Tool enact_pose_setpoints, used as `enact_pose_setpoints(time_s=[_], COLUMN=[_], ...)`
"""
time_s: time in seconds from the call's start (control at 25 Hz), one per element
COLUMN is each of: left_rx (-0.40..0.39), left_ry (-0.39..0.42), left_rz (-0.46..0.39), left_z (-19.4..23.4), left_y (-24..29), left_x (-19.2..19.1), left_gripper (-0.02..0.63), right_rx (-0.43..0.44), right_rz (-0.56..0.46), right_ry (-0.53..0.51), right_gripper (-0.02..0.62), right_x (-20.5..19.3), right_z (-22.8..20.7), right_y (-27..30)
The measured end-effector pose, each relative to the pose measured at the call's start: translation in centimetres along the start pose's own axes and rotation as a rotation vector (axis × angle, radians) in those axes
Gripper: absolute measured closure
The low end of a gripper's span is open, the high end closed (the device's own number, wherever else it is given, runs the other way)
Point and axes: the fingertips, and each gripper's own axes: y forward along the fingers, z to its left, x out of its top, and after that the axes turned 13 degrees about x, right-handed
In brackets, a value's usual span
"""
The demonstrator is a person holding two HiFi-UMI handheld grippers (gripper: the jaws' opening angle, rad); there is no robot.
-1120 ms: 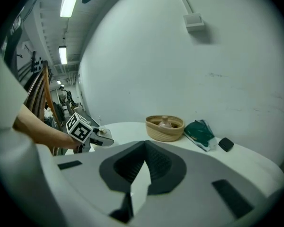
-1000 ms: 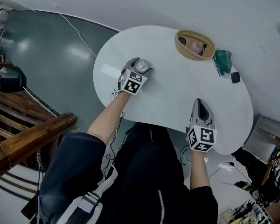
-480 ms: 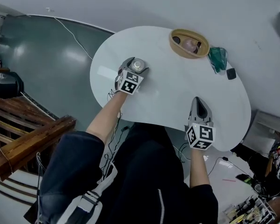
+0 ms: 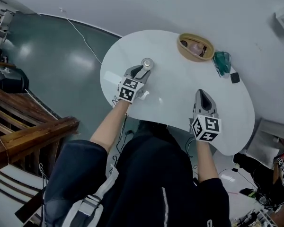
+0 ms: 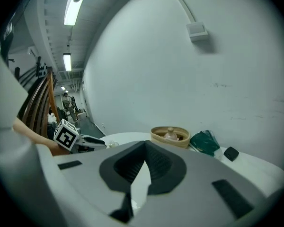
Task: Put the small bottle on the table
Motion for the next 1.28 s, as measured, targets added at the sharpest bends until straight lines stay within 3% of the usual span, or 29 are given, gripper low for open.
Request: enact_pose_setpoints(time_s=[0.16, 0.2, 0.48, 0.84, 1.28], left_rx=[0.051, 0.067, 0.097, 0.110, 0.122], left_ry=[-0.003, -0.001, -0.017, 0.052, 0.049], left_rz=[-0.037, -0.045, -0.120, -0.239, -0.261], left_z=[-0.4, -0.4, -1.7, -3.6, -3.7], left_y=[-3.2, -3.9, -9.0, -14.3, -15.3], left_x=[0.8, 1.0, 3.9, 8.1, 8.4], left_gripper=[0.599, 0.606, 0.606, 0.606, 0.606], right_rx=[0.028, 0.037, 0.086, 0.121, 0.145], right_rz=[-0.036, -0.044, -0.082, -0.145, -0.157], right_ry=[-0.038, -0.043, -0.063, -0.085, -0.116], right_gripper=[0.594, 0.594, 0.594, 0.595, 0.595], right_x=[0.9, 1.1, 1.6, 2.7, 2.7], right_z=[1.4, 1.6, 2.7, 3.5, 4.3], right_y=[-0.5, -0.6, -1.5, -2.4, -2.5])
